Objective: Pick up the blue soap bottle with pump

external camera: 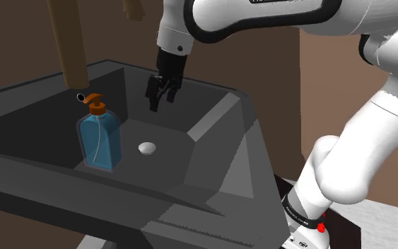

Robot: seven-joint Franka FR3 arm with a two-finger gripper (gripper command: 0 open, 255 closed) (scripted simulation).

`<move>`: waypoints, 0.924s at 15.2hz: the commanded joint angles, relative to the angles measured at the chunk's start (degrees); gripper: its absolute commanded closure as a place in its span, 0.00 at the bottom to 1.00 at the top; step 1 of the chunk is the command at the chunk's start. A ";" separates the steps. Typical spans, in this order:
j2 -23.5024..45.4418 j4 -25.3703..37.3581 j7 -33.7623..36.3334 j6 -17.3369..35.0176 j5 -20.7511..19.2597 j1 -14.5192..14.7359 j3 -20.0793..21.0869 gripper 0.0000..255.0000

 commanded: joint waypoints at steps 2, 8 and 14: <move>4.10 4.19 1.18 1.52 -0.69 1.44 1.89 0.00; 12.77 14.33 3.22 2.95 -3.47 4.52 4.98 0.00; 17.12 17.52 4.16 5.37 -5.30 6.34 6.13 0.00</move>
